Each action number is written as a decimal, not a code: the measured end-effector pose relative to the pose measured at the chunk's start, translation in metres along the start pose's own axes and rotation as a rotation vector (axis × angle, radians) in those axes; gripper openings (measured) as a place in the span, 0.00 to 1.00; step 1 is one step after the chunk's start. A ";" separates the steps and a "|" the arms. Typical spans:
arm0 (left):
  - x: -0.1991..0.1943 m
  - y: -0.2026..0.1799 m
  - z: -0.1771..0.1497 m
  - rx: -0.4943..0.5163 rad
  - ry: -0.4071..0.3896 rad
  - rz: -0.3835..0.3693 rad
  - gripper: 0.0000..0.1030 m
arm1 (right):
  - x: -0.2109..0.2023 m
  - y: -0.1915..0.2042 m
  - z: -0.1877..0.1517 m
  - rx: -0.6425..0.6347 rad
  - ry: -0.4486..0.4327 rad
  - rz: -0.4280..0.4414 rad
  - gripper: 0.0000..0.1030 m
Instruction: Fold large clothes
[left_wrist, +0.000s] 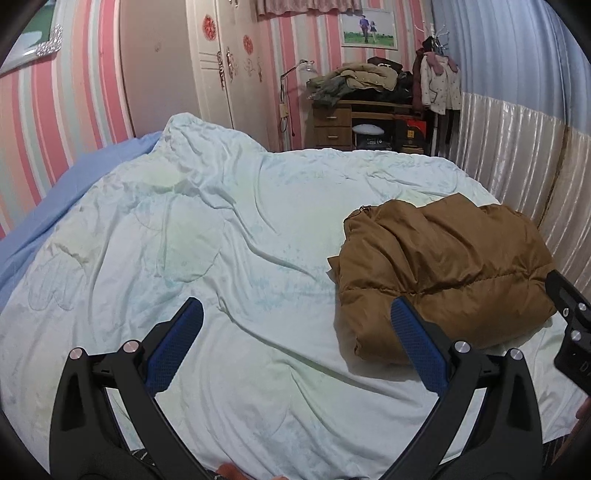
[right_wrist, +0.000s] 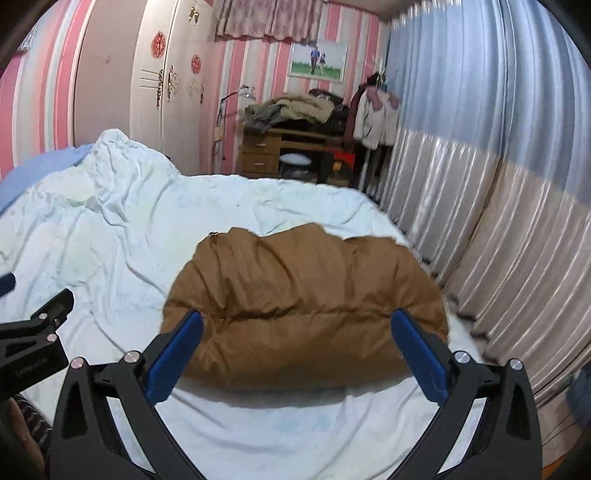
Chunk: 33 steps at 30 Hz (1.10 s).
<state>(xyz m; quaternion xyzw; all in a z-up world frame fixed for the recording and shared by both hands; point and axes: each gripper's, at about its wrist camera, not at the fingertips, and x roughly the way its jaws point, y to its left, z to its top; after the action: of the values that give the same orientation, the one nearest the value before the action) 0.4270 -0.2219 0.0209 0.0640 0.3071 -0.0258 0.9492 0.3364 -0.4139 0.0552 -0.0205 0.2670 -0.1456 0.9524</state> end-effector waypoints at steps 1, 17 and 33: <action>0.000 -0.003 0.000 0.007 -0.002 0.001 0.97 | 0.000 0.003 0.000 -0.009 -0.001 -0.013 0.99; 0.005 -0.026 0.000 0.084 -0.020 -0.013 0.97 | 0.030 -0.005 -0.005 0.020 0.106 0.041 0.98; 0.007 -0.032 -0.002 0.059 -0.007 -0.010 0.97 | 0.030 -0.007 -0.006 0.042 0.116 0.060 0.98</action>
<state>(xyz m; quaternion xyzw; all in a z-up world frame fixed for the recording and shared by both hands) 0.4291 -0.2535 0.0117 0.0904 0.3034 -0.0396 0.9477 0.3564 -0.4292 0.0361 0.0158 0.3189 -0.1235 0.9396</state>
